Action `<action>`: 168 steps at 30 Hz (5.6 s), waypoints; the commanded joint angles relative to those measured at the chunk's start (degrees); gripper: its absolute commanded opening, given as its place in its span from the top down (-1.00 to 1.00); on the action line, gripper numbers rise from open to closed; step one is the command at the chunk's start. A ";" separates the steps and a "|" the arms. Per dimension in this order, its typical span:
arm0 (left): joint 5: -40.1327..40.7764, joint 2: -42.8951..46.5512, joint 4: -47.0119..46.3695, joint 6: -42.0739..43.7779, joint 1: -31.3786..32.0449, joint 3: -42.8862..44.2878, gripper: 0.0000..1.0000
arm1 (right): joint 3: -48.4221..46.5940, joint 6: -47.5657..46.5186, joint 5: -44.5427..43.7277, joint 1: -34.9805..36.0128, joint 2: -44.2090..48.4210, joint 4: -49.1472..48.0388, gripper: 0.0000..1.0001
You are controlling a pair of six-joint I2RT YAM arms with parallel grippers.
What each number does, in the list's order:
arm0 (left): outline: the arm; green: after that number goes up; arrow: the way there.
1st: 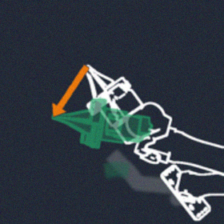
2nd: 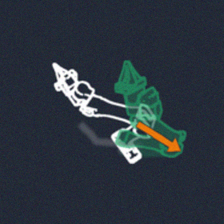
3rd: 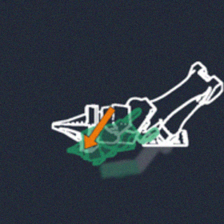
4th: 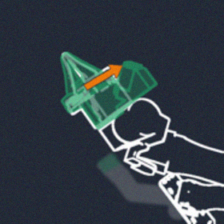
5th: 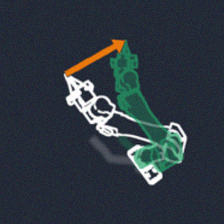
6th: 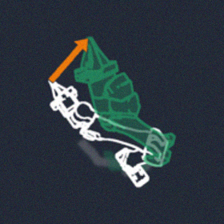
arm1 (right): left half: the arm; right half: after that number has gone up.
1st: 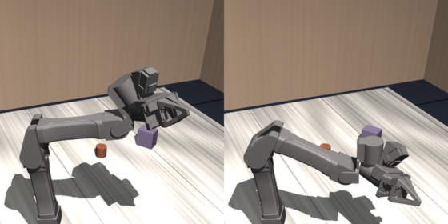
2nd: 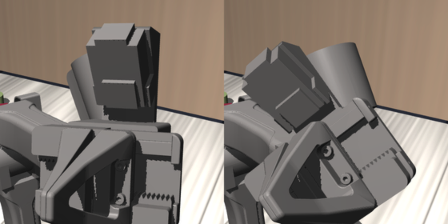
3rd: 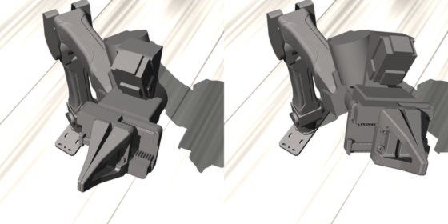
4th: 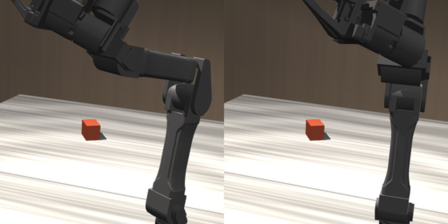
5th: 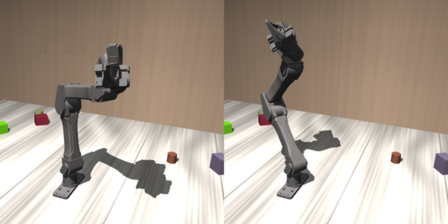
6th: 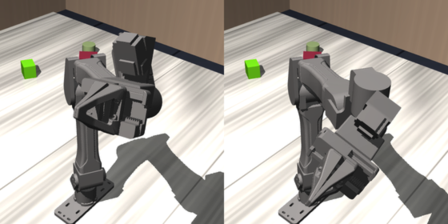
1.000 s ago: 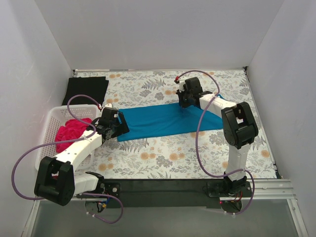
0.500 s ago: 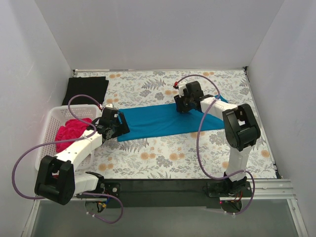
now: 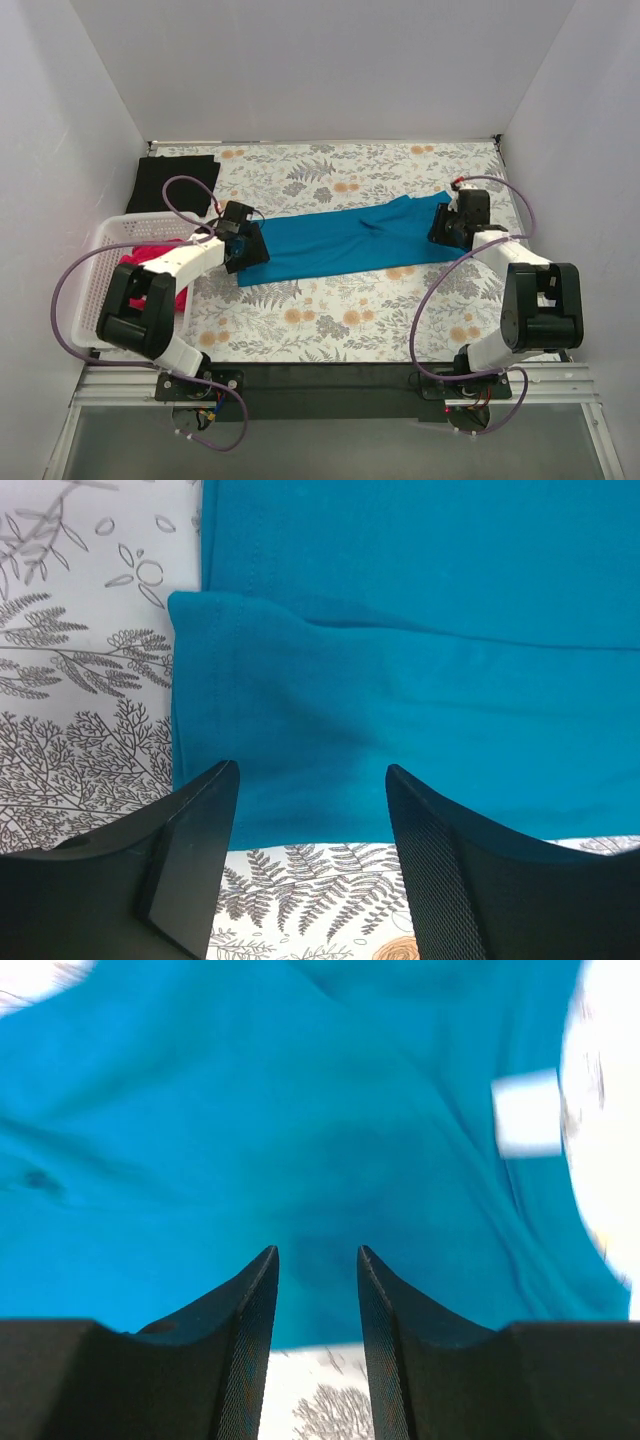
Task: Fold and stack the t-shirts
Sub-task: Fold the tshirt
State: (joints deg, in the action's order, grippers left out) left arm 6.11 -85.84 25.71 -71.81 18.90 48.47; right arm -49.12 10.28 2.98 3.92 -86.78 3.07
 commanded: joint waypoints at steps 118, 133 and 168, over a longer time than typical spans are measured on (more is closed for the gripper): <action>-18.24 -49.60 -13.58 -11.07 2.73 51.29 0.55 | 7.90 2.29 10.90 14.71 12.52 0.88 -0.08; -12.35 -39.67 -21.41 -11.25 2.64 40.22 1.00 | 7.46 1.32 11.96 15.32 11.29 1.06 -0.07; -4.62 -36.32 -21.93 -5.45 2.73 37.58 0.97 | -5.18 -13.88 6.86 27.97 -4.16 -5.97 -0.01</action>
State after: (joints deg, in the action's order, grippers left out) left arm -1.76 -123.85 4.27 -78.96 21.54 85.12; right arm -50.04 1.54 11.29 29.56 -87.77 1.63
